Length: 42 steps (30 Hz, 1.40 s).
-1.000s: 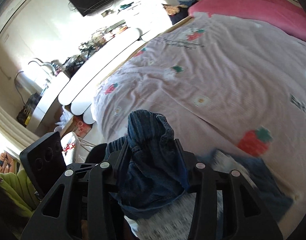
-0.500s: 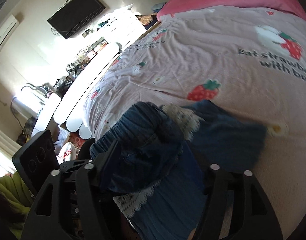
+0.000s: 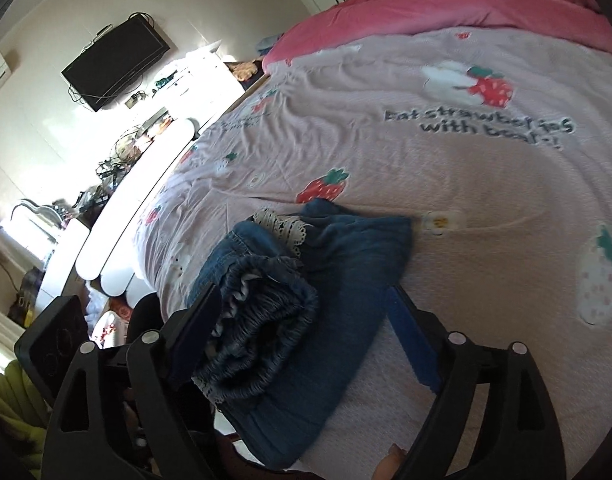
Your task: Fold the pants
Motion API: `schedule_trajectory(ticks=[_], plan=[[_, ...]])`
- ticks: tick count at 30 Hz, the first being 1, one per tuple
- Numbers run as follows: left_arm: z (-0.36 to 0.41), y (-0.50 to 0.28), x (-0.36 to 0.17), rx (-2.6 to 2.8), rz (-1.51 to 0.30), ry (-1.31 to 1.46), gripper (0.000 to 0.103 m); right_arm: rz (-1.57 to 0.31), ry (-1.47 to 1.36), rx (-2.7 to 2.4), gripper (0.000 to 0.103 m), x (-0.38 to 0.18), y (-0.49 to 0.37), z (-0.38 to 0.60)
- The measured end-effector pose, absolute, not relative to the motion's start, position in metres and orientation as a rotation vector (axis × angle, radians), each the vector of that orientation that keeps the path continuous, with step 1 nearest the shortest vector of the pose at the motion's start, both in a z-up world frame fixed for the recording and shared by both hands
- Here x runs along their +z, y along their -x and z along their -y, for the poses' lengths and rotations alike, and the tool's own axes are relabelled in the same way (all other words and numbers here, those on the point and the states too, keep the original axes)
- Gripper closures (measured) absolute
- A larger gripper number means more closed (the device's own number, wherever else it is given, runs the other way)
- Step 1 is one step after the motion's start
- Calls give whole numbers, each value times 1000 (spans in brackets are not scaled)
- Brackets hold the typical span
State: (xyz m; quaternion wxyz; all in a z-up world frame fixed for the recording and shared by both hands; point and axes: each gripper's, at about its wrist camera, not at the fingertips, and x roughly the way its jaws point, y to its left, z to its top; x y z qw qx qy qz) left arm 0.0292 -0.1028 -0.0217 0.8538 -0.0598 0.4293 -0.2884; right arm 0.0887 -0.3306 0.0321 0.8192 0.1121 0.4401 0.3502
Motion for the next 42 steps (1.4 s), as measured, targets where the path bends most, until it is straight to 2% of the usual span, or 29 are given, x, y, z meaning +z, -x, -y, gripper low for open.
schedule_trajectory(ticks=[3, 7, 13, 23, 24, 26, 28, 31, 36, 37, 39, 40, 41, 42], plan=[[81, -30, -8, -578, -861, 150, 36, -911, -185, 738, 16, 39, -78, 331], [46, -48, 8, -449, -842, 148, 24, -864, -79, 764, 16, 49, -56, 315], [30, -99, 7, -333, -858, 83, 15, -805, 76, 835, 16, 57, -22, 275], [41, -146, -3, -492, -961, 84, 15, -694, 394, 986, 17, 54, 46, 203], [45, -152, -7, -511, -979, 76, 16, -677, 448, 989, 17, 50, 51, 194], [49, -159, -15, -522, -1013, 72, 25, -642, 553, 991, 18, 39, 61, 177], [52, -164, -23, -516, -1037, 52, 31, -621, 628, 999, 26, 31, 63, 162], [56, -164, -28, -512, -1038, 17, 34, -600, 688, 984, 38, 25, 56, 149], [60, -161, -29, -508, -1021, 3, 34, -572, 804, 923, 44, 9, 38, 133], [60, -160, -29, -507, -1019, 1, 34, -571, 842, 902, 48, 2, 36, 130], [60, -160, -29, -507, -1020, 0, 34, -588, 847, 929, 63, -7, 34, 130], [60, -160, -30, -508, -1021, 2, 34, -605, 829, 959, 79, -9, 35, 131], [60, -161, -31, -510, -1023, 8, 34, -615, 821, 983, 90, -9, 38, 134], [60, -161, -31, -512, -1024, 13, 34, -620, 821, 1001, 91, -8, 41, 136]])
